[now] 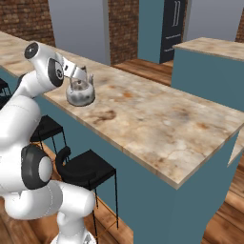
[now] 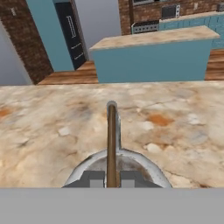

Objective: The kettle is done boiling. Turn off the stove, then wait for 300 timesteps before moving the kettle to the dining table.

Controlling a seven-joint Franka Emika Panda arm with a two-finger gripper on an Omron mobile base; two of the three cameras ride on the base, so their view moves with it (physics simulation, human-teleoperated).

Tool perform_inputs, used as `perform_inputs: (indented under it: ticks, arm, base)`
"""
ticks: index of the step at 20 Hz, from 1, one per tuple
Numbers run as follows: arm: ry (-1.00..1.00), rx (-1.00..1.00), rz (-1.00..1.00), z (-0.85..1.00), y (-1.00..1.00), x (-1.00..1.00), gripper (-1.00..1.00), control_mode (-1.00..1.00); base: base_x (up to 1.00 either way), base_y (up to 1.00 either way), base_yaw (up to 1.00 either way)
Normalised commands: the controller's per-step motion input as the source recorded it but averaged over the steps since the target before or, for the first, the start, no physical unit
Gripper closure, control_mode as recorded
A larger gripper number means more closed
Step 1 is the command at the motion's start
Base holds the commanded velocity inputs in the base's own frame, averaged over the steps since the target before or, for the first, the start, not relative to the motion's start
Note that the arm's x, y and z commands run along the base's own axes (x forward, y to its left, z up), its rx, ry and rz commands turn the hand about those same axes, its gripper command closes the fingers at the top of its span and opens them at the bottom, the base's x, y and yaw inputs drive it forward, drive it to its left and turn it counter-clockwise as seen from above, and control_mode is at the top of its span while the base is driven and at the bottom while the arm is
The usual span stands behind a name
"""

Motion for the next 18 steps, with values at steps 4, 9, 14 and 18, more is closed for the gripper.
perform_inputs:
  ticks: [4,9,14,18]
  arm:
    - [0.03,0.0,0.0,-0.11,0.0,0.26,1.0,-1.0]
    - [0.01,0.0,0.0,-0.07,0.0,0.25,1.0,-1.0]
    - [0.01,0.0,0.0,-0.11,0.0,0.26,1.0,-1.0]
    - [0.01,0.0,0.0,-0.14,0.0,0.25,1.0,-1.0]
  base:
    - [0.0,0.0,0.0]
    - [0.0,0.0,0.0]
    - [0.0,0.0,0.0]
    - [0.0,0.0,0.0]
